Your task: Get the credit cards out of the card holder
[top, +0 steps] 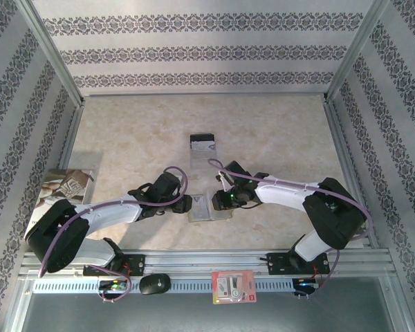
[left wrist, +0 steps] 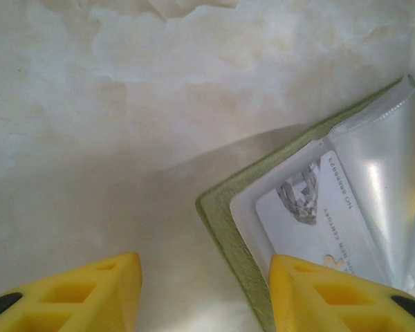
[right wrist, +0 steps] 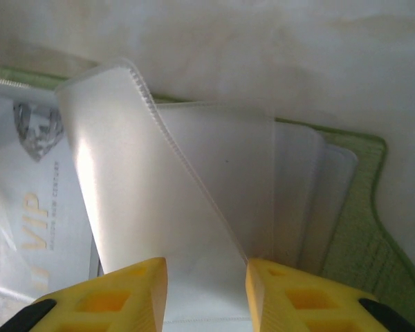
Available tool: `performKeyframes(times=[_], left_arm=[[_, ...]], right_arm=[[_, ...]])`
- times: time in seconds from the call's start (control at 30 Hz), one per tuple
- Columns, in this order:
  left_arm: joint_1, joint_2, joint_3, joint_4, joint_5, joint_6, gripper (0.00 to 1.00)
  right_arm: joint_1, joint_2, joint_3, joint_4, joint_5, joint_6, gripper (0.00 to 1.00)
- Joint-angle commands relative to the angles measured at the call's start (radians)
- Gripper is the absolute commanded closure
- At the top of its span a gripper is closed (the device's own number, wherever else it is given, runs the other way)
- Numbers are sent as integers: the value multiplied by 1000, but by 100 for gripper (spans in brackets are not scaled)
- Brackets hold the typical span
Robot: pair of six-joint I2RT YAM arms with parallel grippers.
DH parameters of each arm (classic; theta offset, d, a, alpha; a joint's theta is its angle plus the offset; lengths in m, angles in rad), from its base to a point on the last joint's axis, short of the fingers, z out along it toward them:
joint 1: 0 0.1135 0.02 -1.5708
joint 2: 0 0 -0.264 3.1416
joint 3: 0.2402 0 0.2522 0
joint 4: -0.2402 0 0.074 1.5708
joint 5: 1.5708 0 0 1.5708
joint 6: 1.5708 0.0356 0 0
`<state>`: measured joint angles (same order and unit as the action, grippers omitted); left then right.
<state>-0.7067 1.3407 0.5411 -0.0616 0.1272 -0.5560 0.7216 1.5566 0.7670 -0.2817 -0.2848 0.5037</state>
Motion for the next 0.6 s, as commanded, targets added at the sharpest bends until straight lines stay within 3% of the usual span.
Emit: performKeyframes(times=[0.0,0.27,0.33,0.57], left_arm=[[1,-27,13,16,12,15,48],[-4,-86,8,8,46,1,49],[-13,-65,13,20,57,-3,52],[-36,0,-1,30,43,5,63]], right_arm=[[-14,-11,35,-55,45,-42,61],[70,-223,15,-67,75,27,62],[71,-189,36,-24,11,38,66],[92,-43,109,36,-34,30,72]])
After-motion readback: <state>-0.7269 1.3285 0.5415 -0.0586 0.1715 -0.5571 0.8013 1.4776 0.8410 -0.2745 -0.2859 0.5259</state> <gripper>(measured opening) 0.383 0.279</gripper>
